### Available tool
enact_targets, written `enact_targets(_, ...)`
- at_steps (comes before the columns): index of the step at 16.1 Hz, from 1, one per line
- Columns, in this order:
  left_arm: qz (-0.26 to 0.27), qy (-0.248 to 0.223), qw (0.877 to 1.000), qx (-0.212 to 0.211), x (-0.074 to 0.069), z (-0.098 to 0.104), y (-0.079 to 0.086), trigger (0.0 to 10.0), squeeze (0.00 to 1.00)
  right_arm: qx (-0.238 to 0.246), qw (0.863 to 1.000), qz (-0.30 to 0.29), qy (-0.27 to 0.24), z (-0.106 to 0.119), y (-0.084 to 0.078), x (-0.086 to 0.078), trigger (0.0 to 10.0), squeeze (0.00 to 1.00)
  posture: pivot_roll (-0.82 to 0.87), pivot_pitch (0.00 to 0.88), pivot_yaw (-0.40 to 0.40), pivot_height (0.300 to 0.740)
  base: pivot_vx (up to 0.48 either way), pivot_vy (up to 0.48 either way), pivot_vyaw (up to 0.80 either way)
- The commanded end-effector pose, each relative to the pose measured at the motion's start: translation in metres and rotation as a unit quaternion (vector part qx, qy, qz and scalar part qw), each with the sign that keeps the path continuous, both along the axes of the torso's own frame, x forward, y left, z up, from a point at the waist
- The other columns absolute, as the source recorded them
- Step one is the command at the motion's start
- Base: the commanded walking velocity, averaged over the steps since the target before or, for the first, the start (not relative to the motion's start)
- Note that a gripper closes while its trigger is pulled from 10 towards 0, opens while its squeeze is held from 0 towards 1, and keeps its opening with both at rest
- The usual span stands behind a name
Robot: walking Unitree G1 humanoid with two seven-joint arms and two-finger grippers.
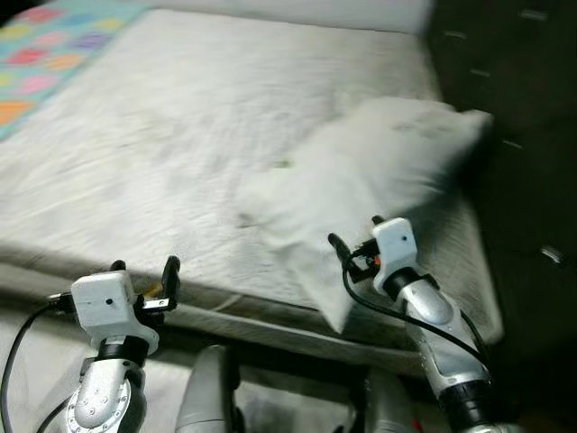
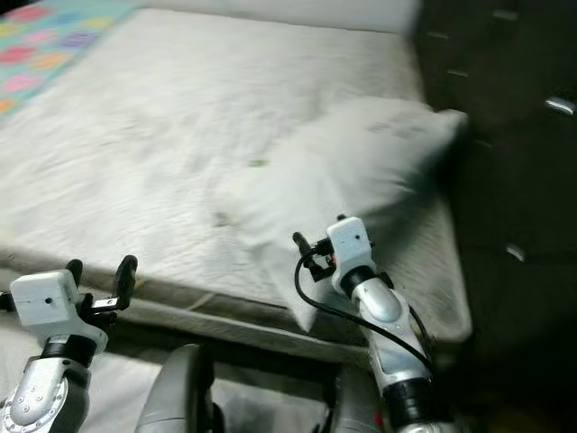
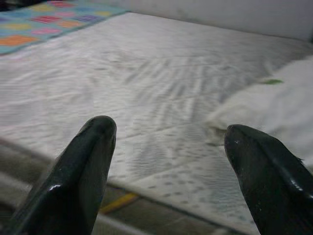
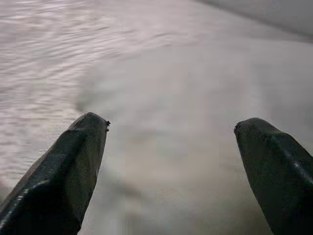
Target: Clean up the room
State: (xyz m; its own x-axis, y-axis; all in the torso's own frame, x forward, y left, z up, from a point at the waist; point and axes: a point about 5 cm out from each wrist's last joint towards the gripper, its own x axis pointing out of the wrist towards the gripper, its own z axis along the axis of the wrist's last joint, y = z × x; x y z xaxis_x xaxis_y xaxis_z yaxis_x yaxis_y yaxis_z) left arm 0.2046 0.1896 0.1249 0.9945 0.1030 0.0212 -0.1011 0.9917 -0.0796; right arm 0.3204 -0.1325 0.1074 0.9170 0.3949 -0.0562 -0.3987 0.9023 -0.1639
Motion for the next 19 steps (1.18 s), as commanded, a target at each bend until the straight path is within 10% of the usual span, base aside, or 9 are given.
enact_targets(1,-0.011,0.002,1.0,0.004,-0.001,0.002,-0.004,10.0,0.0,-0.007,0.999,0.008,0.032,-0.01,0.001,0.001,10.0,0.0,0.01,0.129,-0.021,0.588,0.0,0.0,0.0)
enact_targets(7,-0.023,0.017,0.999,0.014,-0.01,0.005,-0.005,10.0,0.0,-0.006,0.997,-0.05,0.065,-0.005,0.018,0.029,10.0,0.0,0.05,0.179,0.0,0.588,0.0,0.0,0.0)
enact_targets(19,-0.003,0.034,0.999,0.02,-0.018,0.008,-0.001,10.0,0.0,-0.086,0.959,-0.253,0.097,-0.016,-0.043,0.026,10.0,0.0,0.06,0.203,-0.005,0.588,0.0,0.0,0.0)
